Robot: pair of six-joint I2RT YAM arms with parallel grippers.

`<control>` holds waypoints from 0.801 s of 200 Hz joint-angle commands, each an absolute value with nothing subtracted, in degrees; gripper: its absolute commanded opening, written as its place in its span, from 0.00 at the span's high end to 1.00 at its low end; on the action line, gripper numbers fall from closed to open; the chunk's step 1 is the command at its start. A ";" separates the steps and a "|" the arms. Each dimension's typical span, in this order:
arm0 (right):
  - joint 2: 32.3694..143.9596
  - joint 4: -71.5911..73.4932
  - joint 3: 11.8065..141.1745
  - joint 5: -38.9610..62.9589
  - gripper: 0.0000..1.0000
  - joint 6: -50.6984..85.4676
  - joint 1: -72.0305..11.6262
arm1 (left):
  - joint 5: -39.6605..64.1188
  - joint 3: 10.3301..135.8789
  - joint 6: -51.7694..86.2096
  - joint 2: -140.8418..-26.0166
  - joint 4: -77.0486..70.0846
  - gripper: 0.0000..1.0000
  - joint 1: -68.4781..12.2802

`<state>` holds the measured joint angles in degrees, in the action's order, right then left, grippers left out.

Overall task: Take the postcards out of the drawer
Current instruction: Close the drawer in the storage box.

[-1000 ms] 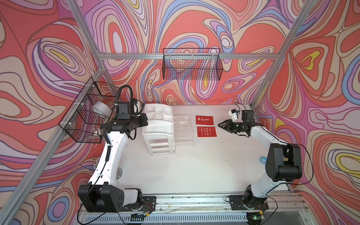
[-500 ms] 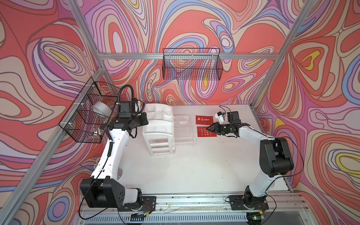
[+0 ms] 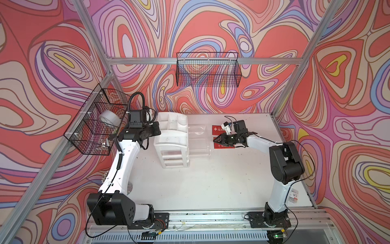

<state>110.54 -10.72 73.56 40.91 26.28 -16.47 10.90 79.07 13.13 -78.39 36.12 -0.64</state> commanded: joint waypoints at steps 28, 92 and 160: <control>113.90 -9.85 78.23 40.30 0.68 27.46 -19.73 | 12.21 77.96 12.48 -78.05 34.81 0.87 -0.44; 114.26 -11.04 79.94 40.08 0.68 27.16 -22.43 | 12.72 77.52 12.48 -78.05 34.73 0.88 -0.44; 115.14 -10.86 80.77 40.52 0.68 27.68 -24.60 | 13.36 77.18 12.57 -78.13 34.72 0.89 -0.44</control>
